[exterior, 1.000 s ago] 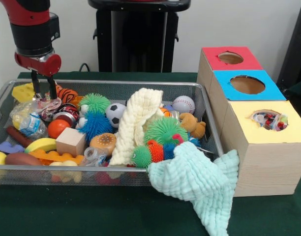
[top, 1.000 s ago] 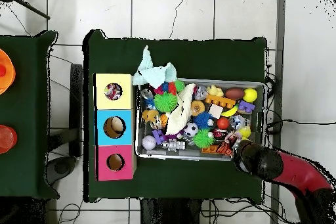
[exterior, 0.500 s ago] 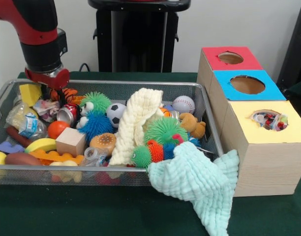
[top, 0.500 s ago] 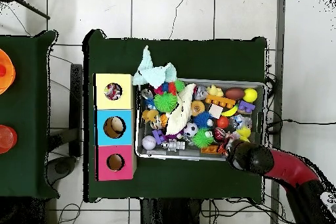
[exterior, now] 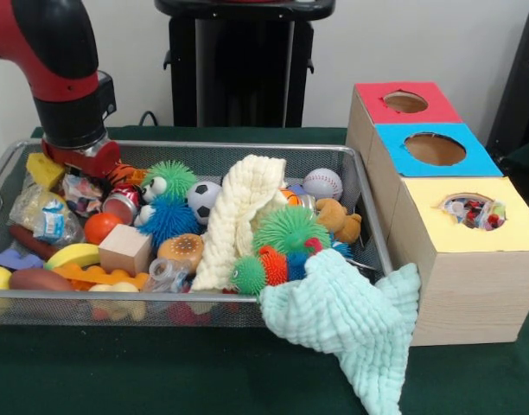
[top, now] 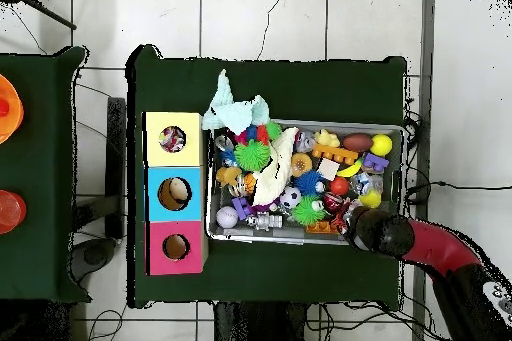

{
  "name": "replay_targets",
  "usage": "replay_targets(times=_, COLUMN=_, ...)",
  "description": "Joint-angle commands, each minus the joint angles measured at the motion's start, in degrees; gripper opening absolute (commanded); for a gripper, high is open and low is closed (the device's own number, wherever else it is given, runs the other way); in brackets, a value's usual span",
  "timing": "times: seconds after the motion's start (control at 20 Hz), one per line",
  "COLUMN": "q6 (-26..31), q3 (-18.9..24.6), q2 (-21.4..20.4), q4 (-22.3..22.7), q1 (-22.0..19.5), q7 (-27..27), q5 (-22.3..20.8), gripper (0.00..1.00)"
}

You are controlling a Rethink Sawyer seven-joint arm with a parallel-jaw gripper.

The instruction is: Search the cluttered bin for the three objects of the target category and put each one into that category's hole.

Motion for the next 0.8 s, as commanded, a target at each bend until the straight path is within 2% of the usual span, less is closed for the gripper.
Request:
replay_targets(times=0.05, q6=1.1, q3=-0.1, q2=5.8, q4=-7.8, q1=-0.5, q7=-5.0, q5=-3.9, gripper=1.00)
replay_targets(times=0.1, q6=1.4, q3=-0.3, q2=5.7, q4=-8.1, q1=-0.2, q7=-4.7, q5=-3.7, gripper=1.00)
replay_targets(times=0.15, q6=1.5, q3=-0.2, q2=5.6, q4=-8.2, q1=-0.3, q7=-4.7, q5=-3.5, gripper=0.00)
replay_targets(times=0.8, q6=1.0, q3=-1.4, q2=4.1, q4=-8.2, q1=1.6, q7=-0.4, q5=-1.2, gripper=0.00)
